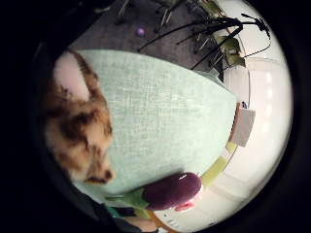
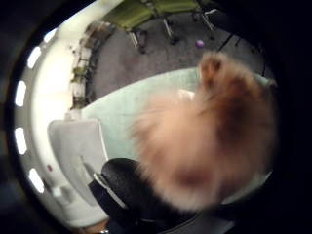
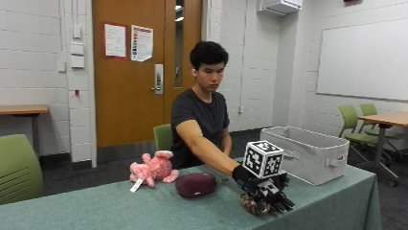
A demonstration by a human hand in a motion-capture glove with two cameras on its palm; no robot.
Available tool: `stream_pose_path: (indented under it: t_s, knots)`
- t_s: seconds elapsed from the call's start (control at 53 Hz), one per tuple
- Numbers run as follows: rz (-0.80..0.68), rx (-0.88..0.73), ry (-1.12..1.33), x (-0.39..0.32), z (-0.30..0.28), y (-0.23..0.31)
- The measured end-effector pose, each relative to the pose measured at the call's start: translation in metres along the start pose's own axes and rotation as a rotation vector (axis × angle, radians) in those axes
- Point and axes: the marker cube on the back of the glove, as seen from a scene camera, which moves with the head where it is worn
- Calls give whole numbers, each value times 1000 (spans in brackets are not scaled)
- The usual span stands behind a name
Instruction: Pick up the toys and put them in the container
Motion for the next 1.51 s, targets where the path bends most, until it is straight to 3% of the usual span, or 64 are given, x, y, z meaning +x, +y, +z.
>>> stream_pose_path:
  t_s: [0.603,0.792,0.924,1.169,1.32,1.414,1.508]
  knots:
    - [76,131,-45,13,-4,17]
    - [22,117,-25,2,-41,41]
    - [-17,189,-30,-22,-112,62]
    - [-152,368,-67,-116,-239,114]
    - [-343,453,-114,-252,-296,172]
    - [-494,460,-171,-369,-302,211]
    - [-624,432,-139,-424,-280,221]
